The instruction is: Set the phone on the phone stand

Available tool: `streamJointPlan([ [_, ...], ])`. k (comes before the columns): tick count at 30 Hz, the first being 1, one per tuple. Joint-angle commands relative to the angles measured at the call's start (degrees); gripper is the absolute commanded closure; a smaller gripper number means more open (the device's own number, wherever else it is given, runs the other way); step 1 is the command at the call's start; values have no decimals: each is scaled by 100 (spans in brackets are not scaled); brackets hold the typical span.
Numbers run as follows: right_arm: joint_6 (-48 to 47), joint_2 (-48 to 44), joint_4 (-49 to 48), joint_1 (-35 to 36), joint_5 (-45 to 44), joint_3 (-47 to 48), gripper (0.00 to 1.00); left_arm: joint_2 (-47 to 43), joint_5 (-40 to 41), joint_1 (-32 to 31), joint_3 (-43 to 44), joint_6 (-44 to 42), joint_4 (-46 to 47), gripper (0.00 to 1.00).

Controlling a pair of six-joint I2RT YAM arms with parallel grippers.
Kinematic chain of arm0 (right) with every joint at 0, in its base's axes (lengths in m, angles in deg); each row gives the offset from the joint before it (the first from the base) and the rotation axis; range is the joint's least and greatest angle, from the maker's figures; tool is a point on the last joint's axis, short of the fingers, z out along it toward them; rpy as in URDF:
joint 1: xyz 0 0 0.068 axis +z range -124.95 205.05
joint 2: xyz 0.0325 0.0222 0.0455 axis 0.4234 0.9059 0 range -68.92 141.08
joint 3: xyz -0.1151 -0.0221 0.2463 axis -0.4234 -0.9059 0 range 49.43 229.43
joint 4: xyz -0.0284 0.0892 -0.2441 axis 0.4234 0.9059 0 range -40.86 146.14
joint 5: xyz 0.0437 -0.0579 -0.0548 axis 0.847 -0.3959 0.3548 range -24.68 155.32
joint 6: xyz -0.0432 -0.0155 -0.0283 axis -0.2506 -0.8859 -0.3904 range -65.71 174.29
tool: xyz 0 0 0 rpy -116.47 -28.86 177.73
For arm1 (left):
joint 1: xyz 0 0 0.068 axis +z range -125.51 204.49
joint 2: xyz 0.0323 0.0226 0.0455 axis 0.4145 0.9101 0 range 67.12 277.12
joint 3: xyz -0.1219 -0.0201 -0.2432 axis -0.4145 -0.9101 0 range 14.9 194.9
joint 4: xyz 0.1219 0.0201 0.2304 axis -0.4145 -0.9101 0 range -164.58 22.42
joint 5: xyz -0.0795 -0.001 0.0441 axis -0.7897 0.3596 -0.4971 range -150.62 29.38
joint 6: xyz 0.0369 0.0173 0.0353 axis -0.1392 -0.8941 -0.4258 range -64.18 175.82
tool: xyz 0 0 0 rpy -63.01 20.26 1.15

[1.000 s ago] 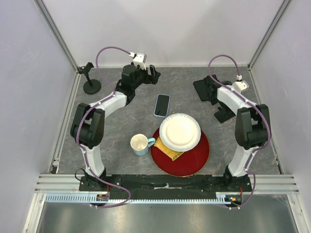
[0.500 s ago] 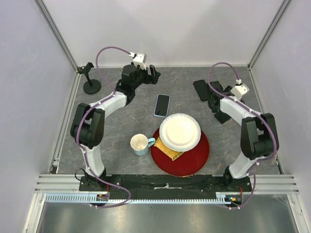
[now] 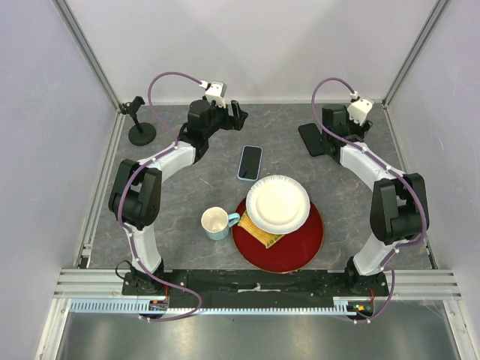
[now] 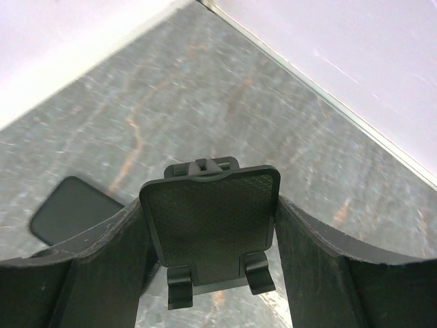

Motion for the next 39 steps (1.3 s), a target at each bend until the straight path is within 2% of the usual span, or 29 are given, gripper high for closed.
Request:
streamJointPlan([
  [1, -879, 48, -690, 7, 447, 588, 100, 87, -74, -26, 226, 106, 89, 14],
  [5, -1432, -319, -1155, 34, 1131, 125, 100, 123, -109, -17, 244, 80, 89, 14],
  [6, -1565, -425, -1722, 51, 1429, -286, 100, 131, -101, -17, 253, 71, 89, 14],
  [7, -1696, -531, -2015, 60, 2154, -464, 100, 158, -92, -17, 244, 71, 80, 14],
  [8, -1785, -645, -2235, 69, 2440, -579, 100, 158, -83, -17, 253, 80, 80, 14],
  [10, -1873, -603, -2510, 139, 3064, -572, 100, 167, -83, -17, 270, 97, 54, 14],
  [11, -1891, -420, -2493, 191, 3110, -484, 100, 175, -100, -17, 279, 88, 45, 14],
  [15, -1760, 82, -2071, 673, 2979, 174, 100, 140, -39, -17, 253, 97, 10, 15],
  [26, -1329, 927, -1579, 1413, 2303, 861, 100, 35, 93, -9, 182, 45, -16, 15],
  [32, -1126, 997, -1429, 1448, 1863, 782, 100, 44, 128, -17, 173, 18, -16, 15],
  [39, -1091, 1164, -1324, 1449, 1836, 896, 100, 70, 93, -9, 191, 62, -25, 15],
])
